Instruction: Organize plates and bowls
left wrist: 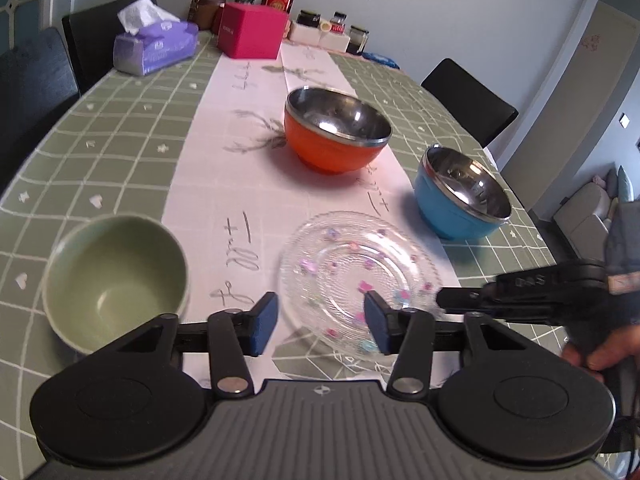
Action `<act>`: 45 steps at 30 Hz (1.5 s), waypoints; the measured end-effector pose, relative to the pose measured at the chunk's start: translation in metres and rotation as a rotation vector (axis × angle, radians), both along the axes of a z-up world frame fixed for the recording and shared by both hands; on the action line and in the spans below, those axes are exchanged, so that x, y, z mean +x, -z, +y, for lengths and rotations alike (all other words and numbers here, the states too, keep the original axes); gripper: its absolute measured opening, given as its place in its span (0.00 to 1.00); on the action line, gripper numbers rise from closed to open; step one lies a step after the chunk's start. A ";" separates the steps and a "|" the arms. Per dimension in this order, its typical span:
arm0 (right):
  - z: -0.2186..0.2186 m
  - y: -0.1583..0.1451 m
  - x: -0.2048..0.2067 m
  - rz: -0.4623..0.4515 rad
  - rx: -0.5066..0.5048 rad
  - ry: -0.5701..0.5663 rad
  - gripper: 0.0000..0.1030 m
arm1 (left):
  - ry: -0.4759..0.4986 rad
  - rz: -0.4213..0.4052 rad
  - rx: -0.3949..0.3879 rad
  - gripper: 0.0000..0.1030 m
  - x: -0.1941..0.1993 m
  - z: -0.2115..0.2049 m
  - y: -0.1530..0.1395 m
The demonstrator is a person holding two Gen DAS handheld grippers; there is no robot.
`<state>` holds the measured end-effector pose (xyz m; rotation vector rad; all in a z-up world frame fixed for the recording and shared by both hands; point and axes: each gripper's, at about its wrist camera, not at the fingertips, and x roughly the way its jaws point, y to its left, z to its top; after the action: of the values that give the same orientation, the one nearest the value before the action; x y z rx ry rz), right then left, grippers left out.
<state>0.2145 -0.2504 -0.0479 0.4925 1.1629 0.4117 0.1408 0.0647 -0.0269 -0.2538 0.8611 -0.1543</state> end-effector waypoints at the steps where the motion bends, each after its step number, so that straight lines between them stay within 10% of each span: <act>1: -0.006 -0.001 -0.003 0.000 -0.011 -0.003 0.02 | -0.005 0.014 -0.009 0.43 0.001 -0.002 0.004; 13: -0.028 -0.004 -0.014 -0.052 -0.040 -0.018 0.24 | -0.063 0.048 -0.058 0.29 0.023 -0.010 0.036; 45: -0.027 -0.008 -0.020 -0.071 -0.040 -0.043 0.06 | 0.013 0.011 0.006 0.09 0.012 -0.027 0.027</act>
<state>0.1947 -0.2778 -0.0402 0.4153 1.1121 0.4388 0.1526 0.0376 -0.0538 -0.2435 0.8740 -0.1626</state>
